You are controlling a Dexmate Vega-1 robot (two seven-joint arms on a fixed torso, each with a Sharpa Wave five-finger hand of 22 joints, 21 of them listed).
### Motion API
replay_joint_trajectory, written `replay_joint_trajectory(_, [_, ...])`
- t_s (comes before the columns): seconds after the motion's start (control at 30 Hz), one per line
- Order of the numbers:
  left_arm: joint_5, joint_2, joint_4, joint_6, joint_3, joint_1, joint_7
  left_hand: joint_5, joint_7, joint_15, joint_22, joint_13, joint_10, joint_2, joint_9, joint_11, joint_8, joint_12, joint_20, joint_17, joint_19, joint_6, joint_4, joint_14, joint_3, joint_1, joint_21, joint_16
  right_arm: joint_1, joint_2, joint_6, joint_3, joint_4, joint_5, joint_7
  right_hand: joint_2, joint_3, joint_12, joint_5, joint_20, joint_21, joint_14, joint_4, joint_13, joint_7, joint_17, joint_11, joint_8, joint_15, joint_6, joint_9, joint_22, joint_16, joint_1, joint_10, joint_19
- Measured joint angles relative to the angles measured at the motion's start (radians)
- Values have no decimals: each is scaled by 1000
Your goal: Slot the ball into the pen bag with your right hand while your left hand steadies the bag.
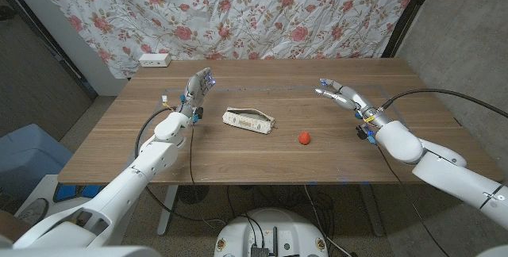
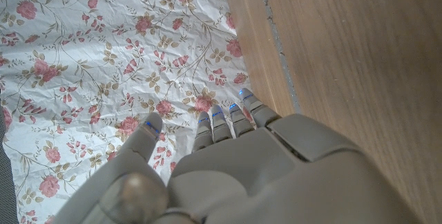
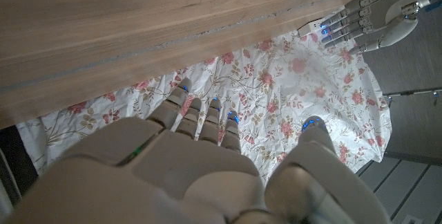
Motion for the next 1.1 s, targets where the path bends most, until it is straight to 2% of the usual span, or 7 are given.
replay_joint_trajectory(0.27, [0,-3,-6,-1,-3,6,18,0,0,0,0,0,0,0,0,0,0,0,0,0,0,0,-3,0,-3,0,0,0,-45,-52,-37,26,-52,-91,6,0,6,0,-4,-1,-3,-26,-13,-4,5,-9,5,0,5,-40,0,0,0,0,-26,-39])
replay_joint_trajectory(0.5, [0,2,-23,8,-8,17,35,0,5,0,0,0,4,0,0,-4,0,0,0,0,0,5,-3,11,-3,0,0,0,-84,-92,-57,48,-92,-129,17,-17,16,0,-4,-1,-8,-51,-31,-4,5,-18,4,3,9,-58,5,0,0,38,-35,-84])
replay_joint_trajectory(0.73, [-1,14,-44,20,-14,28,43,0,5,0,0,0,4,0,0,-4,0,0,0,0,0,5,-3,11,-3,0,0,0,-106,-125,-80,58,-124,-170,51,-14,25,0,-4,2,-8,-69,-41,-4,9,-23,1,4,19,-76,5,0,0,55,-47,-102])
replay_joint_trajectory(0.77, [-2,14,-45,24,-14,28,43,0,5,0,0,0,5,4,0,-5,0,0,0,0,0,5,-3,11,-3,-4,0,0,-110,-132,-82,59,-133,-173,53,-5,25,0,-4,4,-8,-72,-41,-4,10,-23,4,4,19,-77,5,0,0,64,-50,-104])
replay_joint_trajectory(0.83, [-3,18,-51,26,-15,31,43,0,5,0,0,0,7,4,0,-7,0,0,0,0,0,6,-3,11,-3,-4,0,0,-115,-142,-97,62,-144,-190,69,-17,28,0,1,4,-8,-72,-44,-4,14,-28,5,4,19,-82,5,0,0,75,-51,-104])
replay_joint_trajectory(1.03, [-6,18,-51,27,-15,31,39,0,2,0,0,0,13,4,0,-2,0,0,0,0,0,9,-3,11,-3,-4,0,0,-128,-167,-97,67,-174,-190,69,-14,35,4,1,6,-8,-79,-50,-4,14,-28,5,8,26,-82,5,0,0,87,-51,-112])
replay_joint_trajectory(1.1, [-7,24,-53,27,-18,33,37,0,2,0,0,0,13,3,0,-2,0,0,0,0,0,9,-3,11,-3,-5,0,0,-131,-174,-140,69,-184,-221,109,-21,35,4,5,11,-8,-86,-50,-2,18,-32,5,8,34,-85,5,0,0,98,-51,-118])
